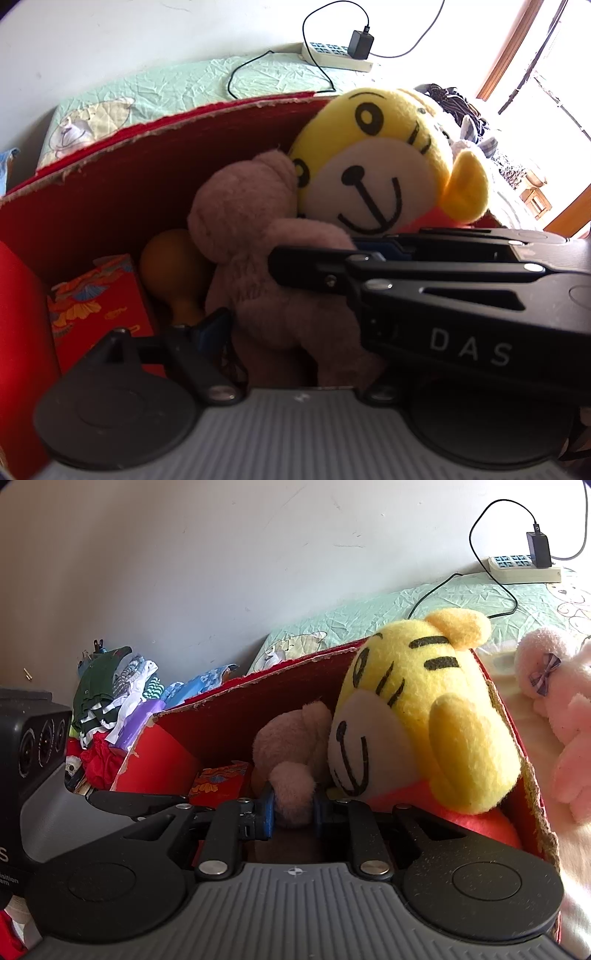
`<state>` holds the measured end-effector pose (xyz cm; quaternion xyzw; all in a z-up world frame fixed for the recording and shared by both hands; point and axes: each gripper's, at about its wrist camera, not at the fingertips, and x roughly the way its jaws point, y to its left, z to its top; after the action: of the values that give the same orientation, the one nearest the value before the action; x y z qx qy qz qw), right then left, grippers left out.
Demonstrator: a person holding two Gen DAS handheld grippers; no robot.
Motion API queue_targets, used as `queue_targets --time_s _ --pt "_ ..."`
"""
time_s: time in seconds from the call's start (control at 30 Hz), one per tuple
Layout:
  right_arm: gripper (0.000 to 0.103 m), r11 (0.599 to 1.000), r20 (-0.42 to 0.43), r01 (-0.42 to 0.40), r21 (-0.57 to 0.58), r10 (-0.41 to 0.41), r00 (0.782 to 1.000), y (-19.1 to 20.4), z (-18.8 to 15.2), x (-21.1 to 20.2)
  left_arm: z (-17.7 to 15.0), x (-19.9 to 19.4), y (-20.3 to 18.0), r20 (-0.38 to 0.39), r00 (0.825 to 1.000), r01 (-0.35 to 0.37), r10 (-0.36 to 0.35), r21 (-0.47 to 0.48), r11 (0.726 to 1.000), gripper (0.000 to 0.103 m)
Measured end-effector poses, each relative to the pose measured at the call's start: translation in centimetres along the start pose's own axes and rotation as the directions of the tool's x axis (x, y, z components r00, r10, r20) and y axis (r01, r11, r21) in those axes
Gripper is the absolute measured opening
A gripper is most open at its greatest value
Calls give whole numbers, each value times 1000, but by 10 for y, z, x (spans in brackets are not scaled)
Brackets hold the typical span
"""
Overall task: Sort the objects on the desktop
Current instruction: 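Lower the teddy bear into the red box beside the tiger plush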
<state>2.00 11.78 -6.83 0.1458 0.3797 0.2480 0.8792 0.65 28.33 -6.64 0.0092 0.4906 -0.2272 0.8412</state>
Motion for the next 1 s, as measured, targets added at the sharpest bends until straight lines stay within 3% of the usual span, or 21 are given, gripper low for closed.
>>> queue_targets --time_s 1.0 --pt "19 999 12 32 26 -32 999 1 -3 -16 9 5 -4 -21 1000 -19 19 -4 1000 83"
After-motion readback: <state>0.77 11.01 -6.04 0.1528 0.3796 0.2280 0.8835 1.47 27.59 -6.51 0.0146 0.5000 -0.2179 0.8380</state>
